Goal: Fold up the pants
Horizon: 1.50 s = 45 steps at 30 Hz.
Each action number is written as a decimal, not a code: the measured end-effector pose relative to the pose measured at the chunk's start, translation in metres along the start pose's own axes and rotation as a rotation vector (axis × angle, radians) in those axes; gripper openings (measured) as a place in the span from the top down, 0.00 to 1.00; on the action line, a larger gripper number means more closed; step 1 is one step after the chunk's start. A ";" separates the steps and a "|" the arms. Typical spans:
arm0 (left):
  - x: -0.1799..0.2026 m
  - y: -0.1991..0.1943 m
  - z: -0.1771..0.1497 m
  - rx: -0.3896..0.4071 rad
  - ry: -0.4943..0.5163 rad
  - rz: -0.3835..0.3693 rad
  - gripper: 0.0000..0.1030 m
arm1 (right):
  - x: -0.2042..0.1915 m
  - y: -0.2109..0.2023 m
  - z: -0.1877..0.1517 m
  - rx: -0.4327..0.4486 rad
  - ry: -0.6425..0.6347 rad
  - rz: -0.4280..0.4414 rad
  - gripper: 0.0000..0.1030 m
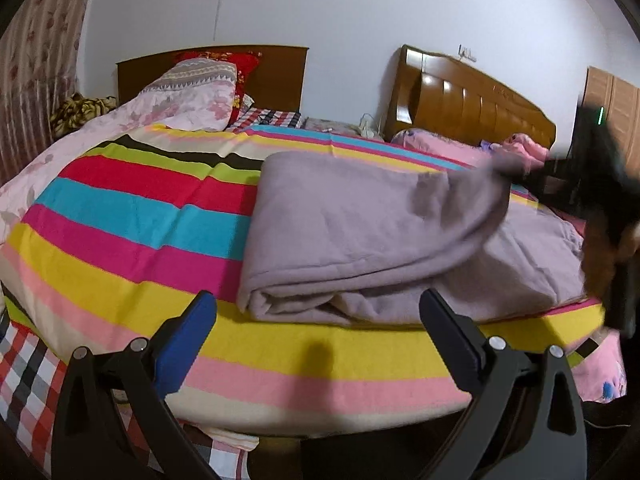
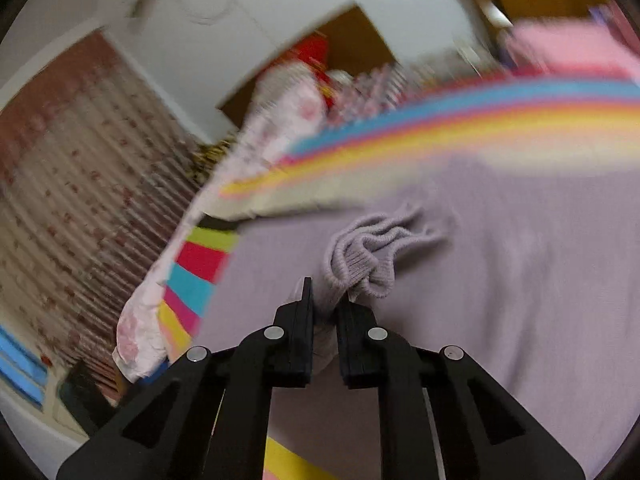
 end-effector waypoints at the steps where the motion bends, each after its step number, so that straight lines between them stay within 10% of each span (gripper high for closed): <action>1: -0.001 0.004 0.002 0.000 -0.008 -0.007 0.02 | -0.016 -0.001 0.013 0.020 -0.033 0.014 0.88; 8: -0.025 0.043 0.020 -0.069 -0.028 0.150 0.02 | -0.099 -0.013 0.070 0.131 -0.206 0.074 0.88; 13: -0.097 0.023 0.024 0.005 -0.286 0.133 0.02 | -0.071 -0.030 0.050 0.120 -0.160 0.108 0.88; 18: -0.077 0.042 0.011 -0.076 -0.047 0.275 0.01 | 0.022 0.000 -0.028 -0.023 -0.002 -0.041 0.88; 22: -0.081 0.049 0.004 -0.074 -0.053 0.263 0.01 | 0.062 0.012 -0.077 -0.118 0.075 -0.049 0.88; 32: -0.057 0.046 0.013 -0.058 0.173 0.433 0.01 | 0.057 0.008 -0.077 -0.097 0.054 -0.026 0.88; 45: -0.068 0.047 0.008 -0.065 0.111 0.394 0.01 | 0.067 0.003 -0.091 -0.096 0.156 -0.004 0.88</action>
Point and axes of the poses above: each gripper's, at about its wrist camera, not at the fingertips, and y roughly the way its jaws point, x to its right, z to its top, the point moved 2 cm from there along y, roughly the way its jaws point
